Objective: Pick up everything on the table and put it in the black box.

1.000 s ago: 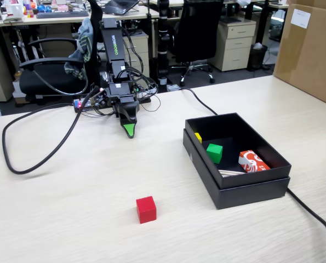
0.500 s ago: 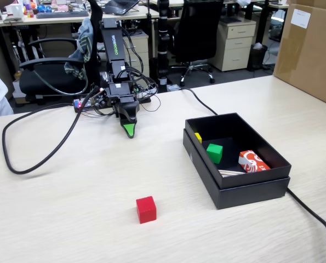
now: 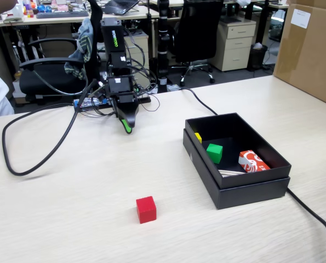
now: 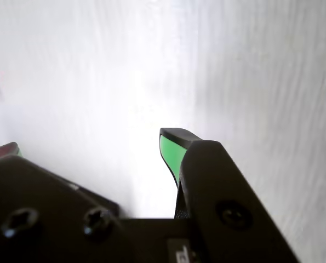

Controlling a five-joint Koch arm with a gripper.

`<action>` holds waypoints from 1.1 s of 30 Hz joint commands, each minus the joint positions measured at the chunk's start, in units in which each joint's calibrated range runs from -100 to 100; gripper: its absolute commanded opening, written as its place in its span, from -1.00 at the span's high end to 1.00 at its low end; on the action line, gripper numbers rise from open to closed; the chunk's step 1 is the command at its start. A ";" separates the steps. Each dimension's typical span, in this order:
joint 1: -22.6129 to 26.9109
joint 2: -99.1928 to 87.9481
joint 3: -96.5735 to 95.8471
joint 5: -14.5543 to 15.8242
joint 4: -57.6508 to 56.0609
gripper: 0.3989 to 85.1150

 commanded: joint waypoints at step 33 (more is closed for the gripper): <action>-1.03 114.62 121.92 -1.03 -28.91 -0.12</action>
